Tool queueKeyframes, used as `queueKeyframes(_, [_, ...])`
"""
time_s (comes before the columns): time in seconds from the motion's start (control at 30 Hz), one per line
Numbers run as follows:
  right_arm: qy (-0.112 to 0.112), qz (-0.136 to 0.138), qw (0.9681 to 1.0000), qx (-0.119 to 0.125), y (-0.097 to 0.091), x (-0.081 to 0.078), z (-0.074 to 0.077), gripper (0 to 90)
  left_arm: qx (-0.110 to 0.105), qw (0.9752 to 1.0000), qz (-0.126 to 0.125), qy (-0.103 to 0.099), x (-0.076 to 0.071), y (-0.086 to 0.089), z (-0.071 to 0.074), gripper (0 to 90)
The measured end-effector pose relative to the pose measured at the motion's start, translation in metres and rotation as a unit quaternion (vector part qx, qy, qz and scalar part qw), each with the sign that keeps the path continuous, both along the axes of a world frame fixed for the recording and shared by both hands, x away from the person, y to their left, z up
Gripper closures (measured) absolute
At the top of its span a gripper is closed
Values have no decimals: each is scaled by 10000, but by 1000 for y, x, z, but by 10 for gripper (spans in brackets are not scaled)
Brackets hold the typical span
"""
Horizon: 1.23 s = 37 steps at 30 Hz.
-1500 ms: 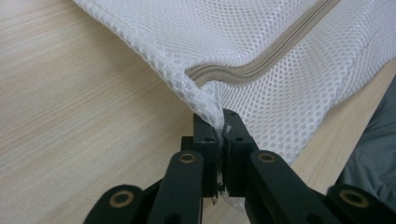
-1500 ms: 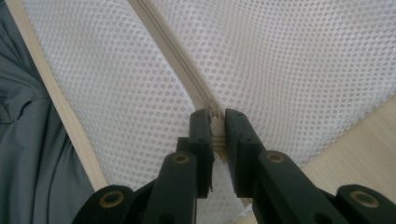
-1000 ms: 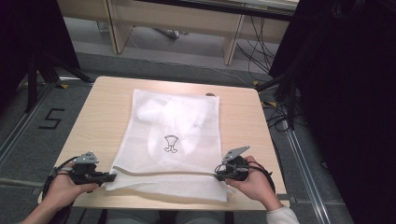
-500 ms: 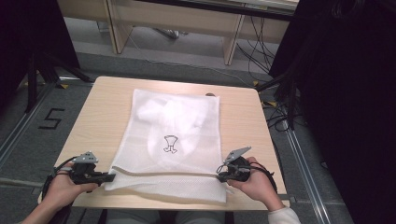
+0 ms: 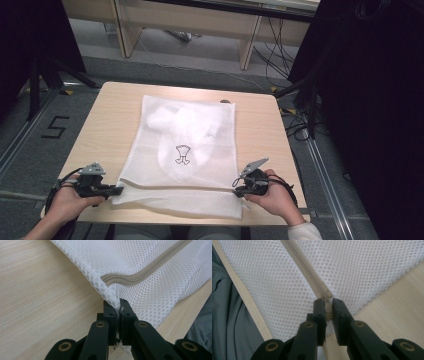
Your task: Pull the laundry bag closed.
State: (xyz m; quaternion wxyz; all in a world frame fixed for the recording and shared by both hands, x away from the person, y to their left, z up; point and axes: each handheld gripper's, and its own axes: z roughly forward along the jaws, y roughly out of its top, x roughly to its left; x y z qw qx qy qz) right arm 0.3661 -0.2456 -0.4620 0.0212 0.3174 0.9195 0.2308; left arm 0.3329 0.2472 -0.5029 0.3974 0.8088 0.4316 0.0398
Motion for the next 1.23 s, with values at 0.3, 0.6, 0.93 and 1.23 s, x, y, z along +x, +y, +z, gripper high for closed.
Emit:
queueKeyframes(0.3, [-61, 83, 9999, -13, 1, 1, -2, 821, 175, 9997, -112, 105, 2, 1, 0, 836])
queueKeyframes(0.6, [-319, -191, 9987, 337, 2, 3, -2, 637, 141, 9998, 84, -116, 3, 3, -1, 682])
queueKeyframes(0.93, [-704, -1031, 9864, 1065, -3, 10, -5, 530, -199, 9961, 632, -579, 8, 9, 6, 381])
queueKeyframes(1.23, [-617, -1421, 9788, 1339, -4, 3, -8, 526, -209, 9963, 610, -573, 8, 7, 6, 347])
